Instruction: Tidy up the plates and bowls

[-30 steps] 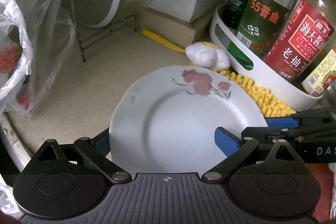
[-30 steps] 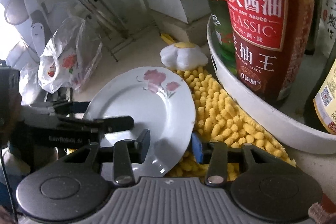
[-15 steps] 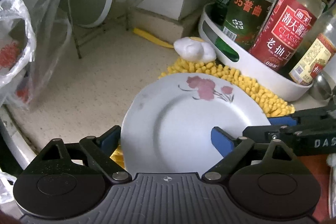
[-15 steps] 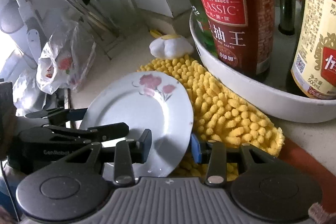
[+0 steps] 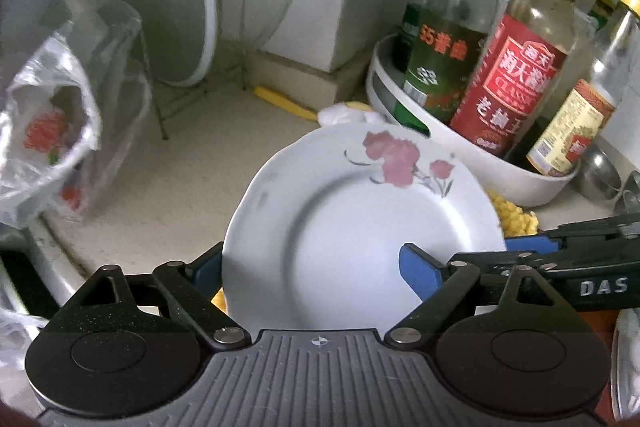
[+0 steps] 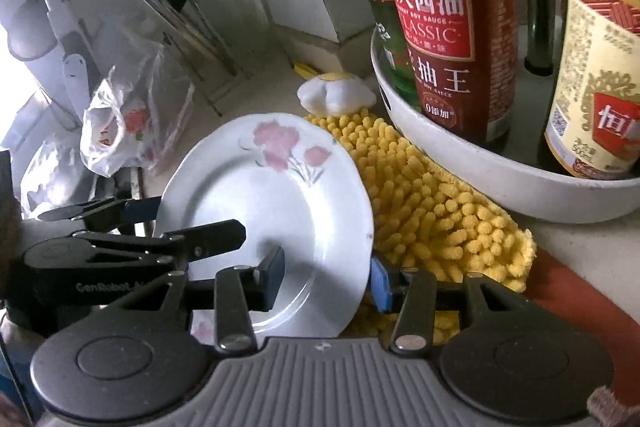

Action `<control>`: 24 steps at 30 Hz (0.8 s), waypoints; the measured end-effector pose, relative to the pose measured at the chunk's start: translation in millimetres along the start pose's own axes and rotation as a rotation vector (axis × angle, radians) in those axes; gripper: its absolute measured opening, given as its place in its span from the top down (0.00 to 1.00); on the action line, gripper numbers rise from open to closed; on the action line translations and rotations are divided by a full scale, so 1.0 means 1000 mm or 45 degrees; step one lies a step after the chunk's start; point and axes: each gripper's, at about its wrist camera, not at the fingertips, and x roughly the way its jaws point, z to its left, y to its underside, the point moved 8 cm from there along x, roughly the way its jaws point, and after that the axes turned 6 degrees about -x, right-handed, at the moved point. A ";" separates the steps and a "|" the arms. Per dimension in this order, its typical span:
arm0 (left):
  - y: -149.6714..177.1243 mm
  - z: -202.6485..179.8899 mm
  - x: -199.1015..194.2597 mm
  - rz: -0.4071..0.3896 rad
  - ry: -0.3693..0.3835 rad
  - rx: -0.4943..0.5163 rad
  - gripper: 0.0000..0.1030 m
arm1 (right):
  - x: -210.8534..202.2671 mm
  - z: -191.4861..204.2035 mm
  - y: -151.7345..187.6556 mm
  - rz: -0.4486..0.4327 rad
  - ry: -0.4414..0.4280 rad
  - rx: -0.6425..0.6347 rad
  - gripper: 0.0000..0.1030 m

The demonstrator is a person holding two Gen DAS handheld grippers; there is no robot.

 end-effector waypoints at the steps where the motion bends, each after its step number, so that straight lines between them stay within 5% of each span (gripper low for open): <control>1: -0.001 0.001 -0.003 -0.010 -0.007 -0.006 0.10 | -0.002 0.002 -0.002 -0.003 -0.002 0.003 0.59; 11: 0.001 -0.041 -0.030 -0.058 0.043 0.068 0.09 | -0.041 0.002 0.000 -0.110 -0.041 0.044 0.59; 24: 0.038 -0.144 -0.034 0.006 0.255 0.260 0.09 | -0.126 -0.049 0.055 -0.192 0.143 0.233 0.59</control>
